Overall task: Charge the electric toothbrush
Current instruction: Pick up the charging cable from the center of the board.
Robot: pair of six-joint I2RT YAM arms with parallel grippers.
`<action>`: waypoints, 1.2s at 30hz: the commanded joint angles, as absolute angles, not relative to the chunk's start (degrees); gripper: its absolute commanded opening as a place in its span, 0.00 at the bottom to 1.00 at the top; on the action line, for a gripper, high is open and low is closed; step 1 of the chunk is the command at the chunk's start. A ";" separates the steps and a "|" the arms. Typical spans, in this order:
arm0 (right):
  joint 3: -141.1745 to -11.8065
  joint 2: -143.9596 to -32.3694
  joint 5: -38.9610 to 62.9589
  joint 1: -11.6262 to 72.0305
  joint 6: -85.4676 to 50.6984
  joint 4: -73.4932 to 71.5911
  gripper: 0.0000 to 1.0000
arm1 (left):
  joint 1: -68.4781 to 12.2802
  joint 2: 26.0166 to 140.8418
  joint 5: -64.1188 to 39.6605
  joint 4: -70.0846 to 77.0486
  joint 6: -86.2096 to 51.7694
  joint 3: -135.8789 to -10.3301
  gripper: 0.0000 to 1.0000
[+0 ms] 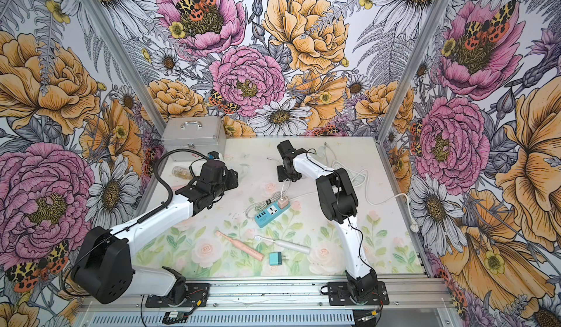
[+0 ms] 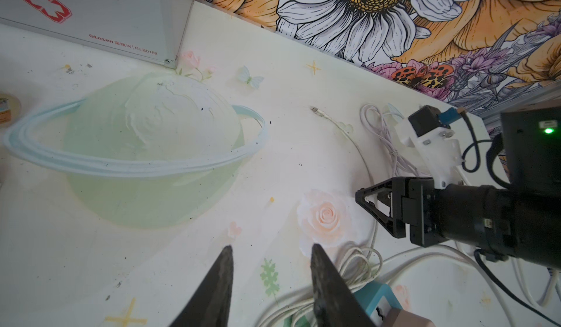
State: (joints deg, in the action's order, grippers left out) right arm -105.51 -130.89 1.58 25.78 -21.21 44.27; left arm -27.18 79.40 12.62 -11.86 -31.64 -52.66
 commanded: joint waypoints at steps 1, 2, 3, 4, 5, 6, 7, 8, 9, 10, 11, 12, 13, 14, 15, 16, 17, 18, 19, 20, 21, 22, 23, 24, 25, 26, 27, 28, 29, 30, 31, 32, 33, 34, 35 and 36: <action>-102.60 -126.50 -3.44 26.11 -25.29 43.78 0.55 | -27.06 78.72 12.39 -11.83 -32.43 -53.25 0.43; -101.91 -126.16 -4.18 26.11 -25.85 43.84 0.56 | -27.05 78.46 12.39 -11.87 -32.63 -52.97 0.42; -101.22 -125.81 -4.47 26.02 -26.29 43.94 0.55 | -27.07 78.16 12.39 -11.78 -32.78 -52.66 0.42; -100.16 -125.14 -4.84 25.93 -26.85 43.80 0.55 | -27.16 77.97 12.39 -11.80 -32.74 -52.51 0.43; -99.61 -124.67 -5.01 25.93 -27.52 43.56 0.55 | -27.18 77.89 12.39 -11.82 -32.62 -52.41 0.42; -99.65 -124.59 -4.39 25.93 -27.98 43.51 0.55 | -27.16 77.81 12.47 -11.86 -32.52 -52.31 0.43; -100.12 -125.06 -3.02 26.12 -28.53 43.51 0.54 | -27.20 77.78 12.63 -11.87 -32.65 -52.14 0.42; -100.49 -125.68 -2.08 26.27 -29.01 43.58 0.53 | -27.09 77.70 12.69 -11.81 -32.69 -52.01 0.43; -100.50 -126.38 -1.38 26.45 -29.54 43.52 0.52 | -27.00 77.70 12.74 -11.86 -32.70 -51.90 0.42; -100.46 -127.10 -0.74 26.62 -30.13 43.57 0.51 | -27.04 77.57 12.73 -11.87 -32.77 -51.89 0.42; -100.45 -127.66 -0.38 26.65 -30.74 43.53 0.50 | -27.06 77.40 12.73 -11.98 -32.78 -51.77 0.43; -100.50 -128.19 -0.35 26.63 -31.44 43.51 0.48 | -27.11 77.19 12.78 -11.89 -32.78 -51.58 0.42; -100.71 -128.60 -0.70 26.64 -31.59 43.57 0.47 | -27.08 77.00 12.97 -11.95 -32.78 -51.38 0.42; -100.88 -128.81 -1.27 26.63 -31.69 43.59 0.46 | -27.09 76.93 13.01 -11.94 -32.85 -51.26 0.42; -100.82 -128.93 -2.02 26.63 -31.73 43.68 0.44 | -27.09 76.90 13.09 -12.03 -32.70 -51.16 0.42; -100.76 -128.99 -2.58 26.70 -31.64 43.68 0.42 | -27.03 76.90 13.00 -12.04 -32.72 -51.15 0.42; -101.02 -129.40 -3.20 27.00 -31.28 43.68 0.41 | -26.99 76.90 12.96 -12.04 -32.70 -51.08 0.42; -101.25 -130.07 -4.14 27.30 -30.96 43.85 0.41 | -26.95 76.90 12.91 -12.06 -32.70 -51.07 0.43; -101.25 -130.60 -4.79 27.42 -30.93 43.86 0.40 | -26.99 76.90 12.99 -12.04 -32.78 -51.06 0.42; -101.24 -131.35 -4.90 27.43 -31.05 43.86 0.38 | -26.97 76.99 13.00 -11.97 -32.87 -51.06 0.42; -101.30 -132.01 -4.89 27.36 -31.21 43.86 0.35 | -26.99 76.99 12.92 -12.00 -32.87 -51.17 0.42; -101.34 -132.52 -4.83 27.38 -31.37 43.79 0.34 | -27.03 76.99 12.88 -11.96 -32.99 -51.09 0.42; -101.51 -132.98 -4.85 27.42 -31.32 43.82 0.33 | -26.99 76.99 12.90 -11.87 -33.13 -50.99 0.43; -101.80 -133.46 -4.87 27.44 -31.38 43.77 0.31 | -26.94 76.96 12.88 -11.78 -33.13 -50.89 0.42; -102.17 -133.87 -5.11 27.42 -31.38 43.77 0.27 | -27.04 76.99 12.88 -11.78 -33.05 -50.84 0.43; -102.58 -134.14 -5.97 27.57 -31.11 43.77 0.22 | -26.90 76.99 12.98 -11.78 -33.05 -50.81 0.42; -102.96 -134.33 -7.40 27.89 -30.45 43.77 0.20 | -26.90 77.16 12.81 -11.78 -32.94 -50.80 0.42; -103.32 -134.55 -8.21 28.10 -29.84 43.86 0.18 | -26.71 77.21 12.61 -11.78 -32.94 -50.84 0.42; -103.60 -134.64 -9.25 28.34 -29.31 43.98 0.17 | -26.64 77.26 12.57 -11.78 -33.05 -50.89 0.42; -103.69 -134.74 -10.03 28.51 -29.03 43.87 0.12 | -26.54 77.17 12.51 -11.81 -33.04 -50.95 0.42; -103.94 -134.85 -10.32 28.73 -28.54 43.86 0.06 | -26.64 77.10 12.57 -11.80 -33.09 -50.99 0.42; -104.49 -134.99 -10.54 28.87 -28.17 43.81 0.00 | -26.62 76.93 12.66 -11.72 -33.25 -50.98 0.42; -105.12 -134.96 -10.46 29.13 -28.04 43.69 0.00 | -26.54 76.76 12.59 -11.60 -33.31 -51.00 0.43; -106.06 -135.00 -10.48 29.47 -27.78 43.61 0.00 | -26.55 76.60 12.58 -11.65 -33.52 -51.06 0.43; -107.10 -134.84 -10.48 29.82 -27.41 43.55 0.00 | -26.46 76.42 12.42 -11.49 -33.72 -51.06 0.43; -108.02 -134.38 -10.73 30.26 -27.01 43.42 0.00 | -26.35 76.17 12.39 -11.35 -33.82 -51.06 0.43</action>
